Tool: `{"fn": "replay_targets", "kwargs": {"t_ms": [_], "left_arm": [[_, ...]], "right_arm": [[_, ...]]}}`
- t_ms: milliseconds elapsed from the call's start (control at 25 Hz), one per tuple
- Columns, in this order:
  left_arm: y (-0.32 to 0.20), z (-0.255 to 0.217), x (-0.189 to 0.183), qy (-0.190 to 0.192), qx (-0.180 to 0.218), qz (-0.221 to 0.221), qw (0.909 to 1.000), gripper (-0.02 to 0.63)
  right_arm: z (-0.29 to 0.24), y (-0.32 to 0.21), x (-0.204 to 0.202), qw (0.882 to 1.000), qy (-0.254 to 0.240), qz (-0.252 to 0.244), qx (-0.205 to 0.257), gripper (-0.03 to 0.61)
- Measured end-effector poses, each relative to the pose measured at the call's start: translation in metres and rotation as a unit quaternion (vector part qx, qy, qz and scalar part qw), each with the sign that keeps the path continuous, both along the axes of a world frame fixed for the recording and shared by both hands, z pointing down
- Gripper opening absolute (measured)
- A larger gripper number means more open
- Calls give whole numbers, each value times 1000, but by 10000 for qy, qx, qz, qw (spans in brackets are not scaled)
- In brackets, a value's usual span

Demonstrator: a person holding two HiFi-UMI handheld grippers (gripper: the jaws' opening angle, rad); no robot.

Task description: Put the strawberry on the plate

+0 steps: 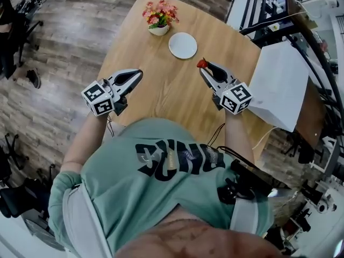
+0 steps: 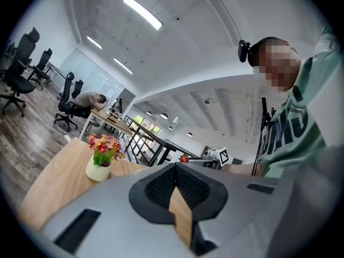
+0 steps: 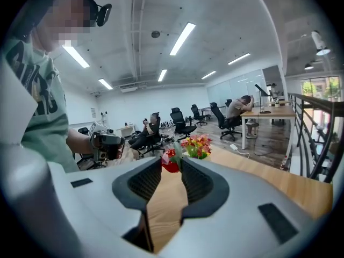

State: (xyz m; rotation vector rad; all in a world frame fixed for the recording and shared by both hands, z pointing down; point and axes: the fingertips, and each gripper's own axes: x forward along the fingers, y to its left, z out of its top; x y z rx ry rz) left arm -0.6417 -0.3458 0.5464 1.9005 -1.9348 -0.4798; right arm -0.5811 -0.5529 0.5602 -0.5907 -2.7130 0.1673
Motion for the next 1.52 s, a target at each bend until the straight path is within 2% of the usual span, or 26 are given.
{"fn": "replay_targets", "kwargs": {"t_ms": [320, 520, 880, 1520], "left_arm": [[-36, 39, -26, 244, -311, 254, 9989, 5], [-61, 62, -43, 290, -349, 319, 9985, 5], [-83, 99, -55, 478, -555, 402, 9965, 5], [-119, 140, -71, 425, -847, 553, 9940, 5]], "right_arm": [[56, -10, -35, 9987, 484, 93, -122, 124], [79, -17, -64, 9983, 581, 19, -10, 124], [127, -18, -91, 9955, 938, -72, 71, 124], [209, -30, -118, 9845, 1732, 44, 270, 124]]}}
